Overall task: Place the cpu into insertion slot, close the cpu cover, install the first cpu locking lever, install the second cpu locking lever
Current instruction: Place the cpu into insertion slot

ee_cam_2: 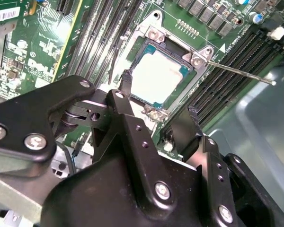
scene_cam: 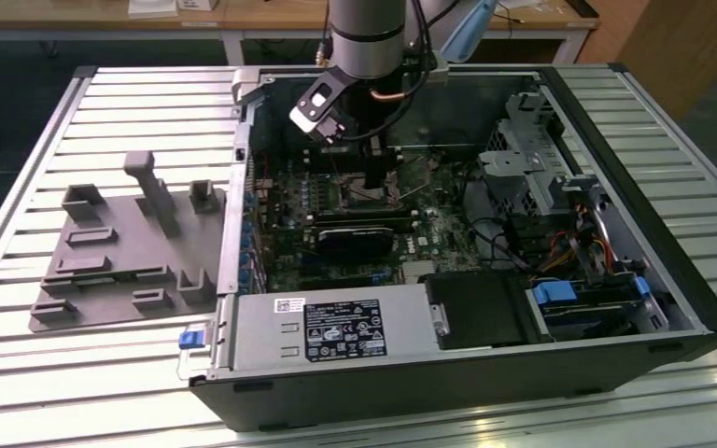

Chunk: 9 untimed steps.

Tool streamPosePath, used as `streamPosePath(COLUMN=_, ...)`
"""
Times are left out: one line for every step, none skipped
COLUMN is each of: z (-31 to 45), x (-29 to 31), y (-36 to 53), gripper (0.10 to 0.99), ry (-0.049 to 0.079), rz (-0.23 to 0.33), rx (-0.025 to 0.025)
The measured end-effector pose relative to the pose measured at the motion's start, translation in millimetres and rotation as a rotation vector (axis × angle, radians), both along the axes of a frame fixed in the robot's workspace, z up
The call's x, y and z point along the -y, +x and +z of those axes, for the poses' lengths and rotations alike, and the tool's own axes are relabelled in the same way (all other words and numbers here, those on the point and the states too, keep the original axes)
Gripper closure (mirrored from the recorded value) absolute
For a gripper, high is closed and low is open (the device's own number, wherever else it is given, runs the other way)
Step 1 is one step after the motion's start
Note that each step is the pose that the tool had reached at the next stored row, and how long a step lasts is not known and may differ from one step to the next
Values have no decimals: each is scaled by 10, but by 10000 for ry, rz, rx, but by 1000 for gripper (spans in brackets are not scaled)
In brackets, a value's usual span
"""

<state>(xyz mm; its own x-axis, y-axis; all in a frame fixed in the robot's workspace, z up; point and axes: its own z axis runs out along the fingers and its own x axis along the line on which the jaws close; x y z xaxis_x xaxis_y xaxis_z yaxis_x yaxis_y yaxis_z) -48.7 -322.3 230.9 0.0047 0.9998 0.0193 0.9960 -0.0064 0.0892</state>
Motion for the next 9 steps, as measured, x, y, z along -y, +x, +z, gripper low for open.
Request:
streamPosePath(z=11, x=0, y=0, gripper=475, ry=1, rz=0, rx=0)
streamPosePath(z=22, x=0, y=0, gripper=475, ry=0, rz=0, rx=-1)
streamPosePath(z=36, x=0, y=0, gripper=475, ry=0, rz=0, rx=-1)
streamPosePath(z=47, x=0, y=0, gripper=475, ry=-1, rz=0, rx=-1)
streamPosePath(z=50, x=0, y=0, gripper=475, ry=1, rz=0, rx=1)
streamPosePath(z=50, x=0, y=0, gripper=475, ry=1, rz=0, rx=0)
streamPosePath(z=50, x=0, y=0, gripper=475, ry=3, rz=0, rx=1)
streamPosePath(z=50, x=0, y=0, gripper=475, ry=2, rz=0, rx=1)
streamPosePath(z=50, x=0, y=0, gripper=475, ry=1, rz=0, rx=0)
